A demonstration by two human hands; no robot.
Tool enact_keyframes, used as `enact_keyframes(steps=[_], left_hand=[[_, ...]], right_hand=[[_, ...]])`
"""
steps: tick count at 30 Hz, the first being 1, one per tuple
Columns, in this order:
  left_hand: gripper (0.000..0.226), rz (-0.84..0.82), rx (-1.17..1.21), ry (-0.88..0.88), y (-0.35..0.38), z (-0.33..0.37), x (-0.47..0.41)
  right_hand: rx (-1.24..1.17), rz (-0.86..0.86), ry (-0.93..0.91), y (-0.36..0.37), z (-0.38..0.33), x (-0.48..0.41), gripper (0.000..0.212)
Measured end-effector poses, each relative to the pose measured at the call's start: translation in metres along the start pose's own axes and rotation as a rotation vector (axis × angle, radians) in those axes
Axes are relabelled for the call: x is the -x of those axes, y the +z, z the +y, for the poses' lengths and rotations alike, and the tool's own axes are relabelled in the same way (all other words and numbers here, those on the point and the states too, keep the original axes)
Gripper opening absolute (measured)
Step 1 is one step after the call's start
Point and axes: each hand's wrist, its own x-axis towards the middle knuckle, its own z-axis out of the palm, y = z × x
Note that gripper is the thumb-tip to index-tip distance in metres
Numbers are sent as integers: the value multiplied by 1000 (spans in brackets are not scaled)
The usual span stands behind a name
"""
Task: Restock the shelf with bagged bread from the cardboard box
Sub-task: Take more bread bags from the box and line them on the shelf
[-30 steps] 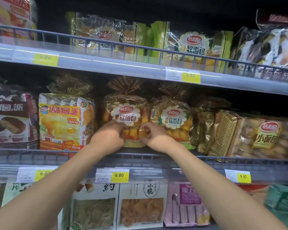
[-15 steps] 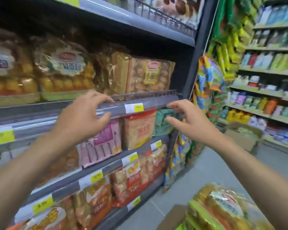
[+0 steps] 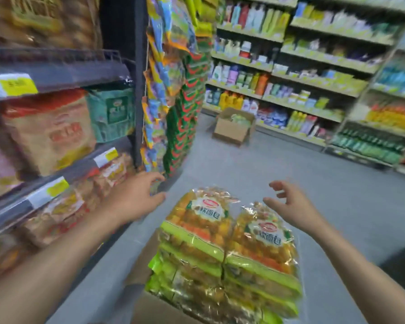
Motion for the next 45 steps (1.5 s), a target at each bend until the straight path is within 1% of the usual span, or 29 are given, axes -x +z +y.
enact_keyframes(steps=[2,3,6,8,9,11,12,14,16,18,19,21,23,24,25,27,28,30,32,34,35,36,37,38,39,40,42,43,45], left_hand=[[48,-90,45,-48,32,-1,-18],[55,-143,39,-80,45,-3,-26],[102,-272,3,-180,80,-13,-51],[132,-334,-7,-241,99,-20,-63],[143,-369,-11,-262,107,-22,-68],[151,-426,-13,-280,118,-26,-76],[150,-443,-19,-274,122,-27,-78],[145,-460,-34,-257,129,-27,-78],[148,-457,-19,-265,133,-27,-80],[147,-462,40,-294,129,-18,-78],[140,-458,110,-330,127,-17,-78],[125,-476,287,-442,125,-22,-79],[128,-537,476,-553,121,-24,-77],[126,-571,530,-574,117,-21,-75],[119,-602,586,-565,113,-16,-73],[101,-658,677,-525,105,-4,-69],[94,-674,724,-523,102,2,-66],[87,-693,837,-521,100,5,-63],[94,-634,843,-523,98,7,-60],[106,-586,840,-503,97,8,-56],[107,-559,859,-490,94,11,-55],[111,-539,869,-468,92,13,-54],[118,-517,858,-440,89,16,-54],[127,-499,838,-402,87,19,-54],[128,-472,815,-366,83,23,-54],[118,-434,803,-335,77,28,-53],[96,-353,785,-282,63,37,-52],[94,-336,773,-253,53,42,-53],[94,-278,748,-179,30,51,-53]], right_hand=[[-1,-9,136,5,31,14,59],[-14,-16,206,8,46,21,64],[-48,-53,364,20,81,37,82],[-57,-102,451,29,100,45,89],[-71,-127,497,34,108,47,92],[-122,-172,577,44,119,51,94],[-145,-189,598,49,123,53,93],[-198,-207,622,55,126,57,81],[-275,-201,650,60,127,60,70],[-363,-187,675,63,130,61,62],[-410,-190,682,62,131,61,60],[-510,-208,710,60,132,62,59],[-653,-231,725,57,130,63,56],[-725,-235,720,57,131,62,55],[-787,-232,713,56,130,62,58],[-901,-240,714,56,126,59,73],[-938,-256,717,56,123,59,76],[-961,-261,692,55,114,58,73],[-935,-244,668,54,108,57,80],[-920,-217,632,51,101,56,98],[-903,-200,618,49,99,55,106],[-885,-183,603,47,96,54,108],[-881,-168,585,44,92,54,103],[-882,-148,564,40,86,55,92],[-889,-123,543,36,82,54,82],[-892,-99,523,31,78,53,78],[-895,-56,470,20,67,48,84],[-905,-33,444,13,60,46,83],[-927,16,385,-1,45,38,71]])
